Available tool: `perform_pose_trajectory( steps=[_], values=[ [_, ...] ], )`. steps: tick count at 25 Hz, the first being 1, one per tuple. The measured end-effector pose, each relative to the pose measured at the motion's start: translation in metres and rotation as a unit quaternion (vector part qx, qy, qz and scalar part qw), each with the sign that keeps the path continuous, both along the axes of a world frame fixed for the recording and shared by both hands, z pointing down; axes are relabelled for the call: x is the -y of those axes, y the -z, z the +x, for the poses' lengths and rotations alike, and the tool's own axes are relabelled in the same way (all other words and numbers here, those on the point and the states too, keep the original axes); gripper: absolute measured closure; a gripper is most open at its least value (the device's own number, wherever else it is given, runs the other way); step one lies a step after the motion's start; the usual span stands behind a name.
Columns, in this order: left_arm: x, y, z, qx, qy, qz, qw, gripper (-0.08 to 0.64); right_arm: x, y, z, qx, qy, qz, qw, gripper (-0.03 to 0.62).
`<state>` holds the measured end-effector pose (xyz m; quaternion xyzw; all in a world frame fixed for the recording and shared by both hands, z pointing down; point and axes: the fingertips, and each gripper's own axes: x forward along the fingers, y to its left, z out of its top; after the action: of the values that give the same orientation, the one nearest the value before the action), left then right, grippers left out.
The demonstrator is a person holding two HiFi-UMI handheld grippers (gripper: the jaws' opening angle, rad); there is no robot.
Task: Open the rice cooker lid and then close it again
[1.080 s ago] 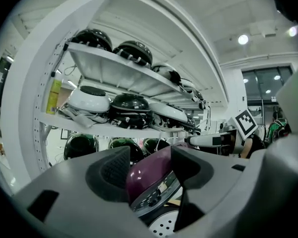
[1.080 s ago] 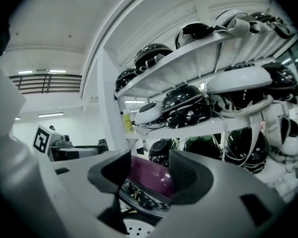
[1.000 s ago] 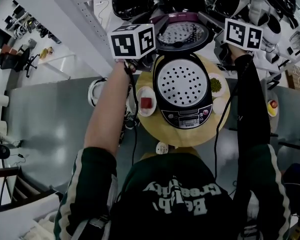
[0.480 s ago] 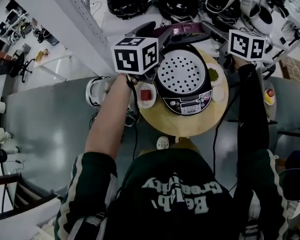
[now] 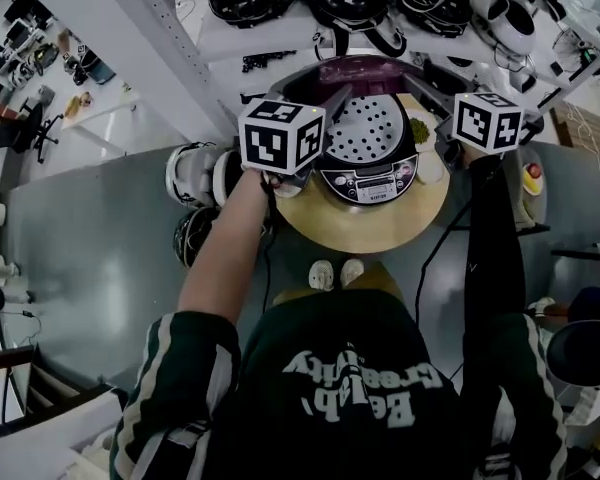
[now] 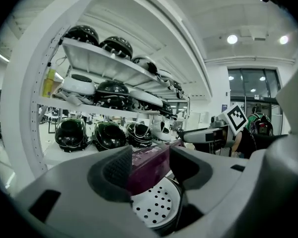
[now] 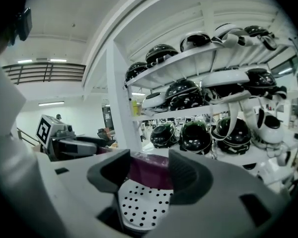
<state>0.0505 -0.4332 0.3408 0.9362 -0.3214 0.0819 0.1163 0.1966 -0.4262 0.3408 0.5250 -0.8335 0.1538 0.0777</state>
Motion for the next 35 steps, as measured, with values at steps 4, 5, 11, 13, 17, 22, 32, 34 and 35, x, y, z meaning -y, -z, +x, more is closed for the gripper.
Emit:
perform_pose_trajectory(
  steps=[4,5,11,13,17,22,32,34,35],
  values=[
    [-0.018,-0.021,0.002,0.004,0.008,-0.015,0.9998,0.322,-0.021,-0.02,-0.001,-0.002,0.015,-0.01,1.0,0.351],
    [-0.023,-0.025,0.002,0.004,0.012,-0.021,0.9997,0.322,-0.026,-0.024,-0.001,0.002,0.02,-0.013,1.0,0.351],
    [-0.043,-0.041,0.005,0.024,0.043,-0.017,0.9986,0.318,-0.046,-0.038,-0.005,0.024,0.036,-0.009,0.999,0.37],
    [-0.047,-0.046,0.006,0.022,0.055,-0.017,0.9981,0.318,-0.049,-0.043,-0.005,0.028,0.041,-0.013,0.999,0.37],
    [-0.055,-0.059,0.004,0.016,0.076,-0.022,0.9967,0.316,-0.058,-0.058,-0.006,0.028,0.054,-0.021,0.998,0.373],
    [-0.062,-0.072,0.003,0.005,0.088,-0.038,0.9953,0.318,-0.065,-0.07,-0.004,0.08,0.048,-0.037,0.995,0.37],
    [-0.067,-0.096,-0.001,-0.019,0.115,-0.058,0.9915,0.328,-0.071,-0.096,0.002,0.124,0.027,-0.055,0.99,0.414],
    [-0.069,-0.104,-0.001,-0.008,0.115,-0.061,0.9914,0.334,-0.073,-0.104,0.003,0.12,0.02,-0.06,0.991,0.416],
    [-0.07,-0.108,-0.001,-0.003,0.116,-0.062,0.9914,0.337,-0.074,-0.108,0.003,0.116,0.018,-0.061,0.991,0.417]
  ],
)
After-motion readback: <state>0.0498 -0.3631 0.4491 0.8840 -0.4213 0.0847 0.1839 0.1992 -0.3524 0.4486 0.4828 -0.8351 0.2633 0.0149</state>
